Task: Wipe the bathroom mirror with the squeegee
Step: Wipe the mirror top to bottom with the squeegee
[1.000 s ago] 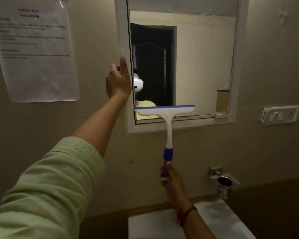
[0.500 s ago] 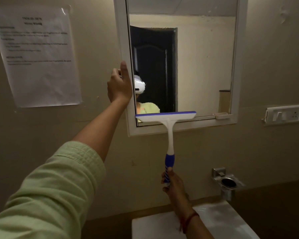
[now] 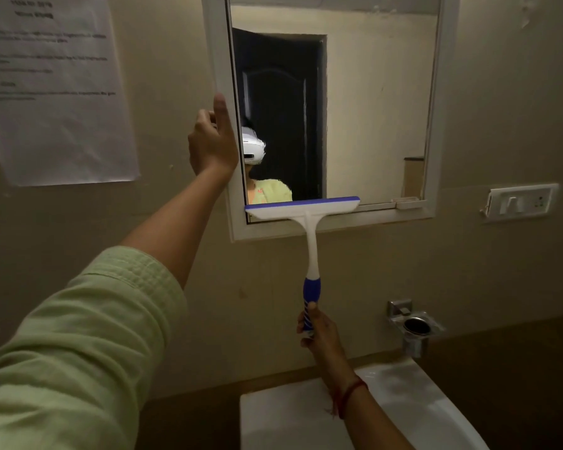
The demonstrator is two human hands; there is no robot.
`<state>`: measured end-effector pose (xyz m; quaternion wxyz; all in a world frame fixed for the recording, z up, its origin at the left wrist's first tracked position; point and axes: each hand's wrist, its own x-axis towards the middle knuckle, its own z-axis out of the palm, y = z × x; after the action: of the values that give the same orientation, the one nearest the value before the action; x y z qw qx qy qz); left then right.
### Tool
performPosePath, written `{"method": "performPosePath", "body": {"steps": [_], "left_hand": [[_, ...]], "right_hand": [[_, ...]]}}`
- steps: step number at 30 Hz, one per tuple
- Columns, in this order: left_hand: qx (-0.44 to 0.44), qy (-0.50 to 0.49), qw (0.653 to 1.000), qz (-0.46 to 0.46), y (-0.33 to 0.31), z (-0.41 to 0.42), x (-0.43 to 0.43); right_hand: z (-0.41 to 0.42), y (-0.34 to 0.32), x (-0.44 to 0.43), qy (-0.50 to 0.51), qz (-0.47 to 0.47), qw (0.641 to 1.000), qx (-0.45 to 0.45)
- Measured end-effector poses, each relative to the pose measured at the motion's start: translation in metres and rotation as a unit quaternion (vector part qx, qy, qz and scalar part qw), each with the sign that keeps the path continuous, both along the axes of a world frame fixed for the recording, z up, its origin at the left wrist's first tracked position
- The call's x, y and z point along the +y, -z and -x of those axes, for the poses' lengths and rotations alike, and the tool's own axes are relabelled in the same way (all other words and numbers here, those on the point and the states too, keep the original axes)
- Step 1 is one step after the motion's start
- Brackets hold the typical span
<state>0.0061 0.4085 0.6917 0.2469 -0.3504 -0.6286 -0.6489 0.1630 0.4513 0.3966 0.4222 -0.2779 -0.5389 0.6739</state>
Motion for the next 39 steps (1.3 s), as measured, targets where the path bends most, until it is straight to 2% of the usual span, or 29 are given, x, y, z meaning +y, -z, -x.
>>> {"method": "performPosePath", "body": {"steps": [7,11,14,20,27,32,39], "left_hand": [[-0.006,-0.012,1.000,0.007,-0.003,-0.003,-0.001],[-0.003,-0.003,1.000,-0.001,-0.005,-0.002,-0.001],[0.008,-0.004,1.000,0.000,-0.006,0.002,-0.001],[0.023,-0.002,1.000,-0.011,-0.003,0.005,0.001],[0.033,0.003,0.999,-0.024,-0.001,0.004,0.000],[0.045,0.011,0.998,-0.032,0.002,0.006,0.001],[0.039,0.021,0.998,-0.040,0.003,0.005,0.001]], "right_hand": [[-0.010,0.012,-0.001,0.025,-0.038,0.999,-0.009],[-0.014,0.007,-0.011,0.177,-0.118,0.975,0.067],[-0.020,-0.034,-0.008,0.233,-0.166,0.951,0.115],[-0.044,-0.173,0.000,0.198,-0.266,0.919,0.212],[-0.062,-0.288,0.016,0.204,-0.294,0.909,0.213],[-0.060,-0.331,0.033,0.174,-0.242,0.931,0.210],[-0.054,-0.354,0.047,0.241,-0.293,0.913,0.148]]}}
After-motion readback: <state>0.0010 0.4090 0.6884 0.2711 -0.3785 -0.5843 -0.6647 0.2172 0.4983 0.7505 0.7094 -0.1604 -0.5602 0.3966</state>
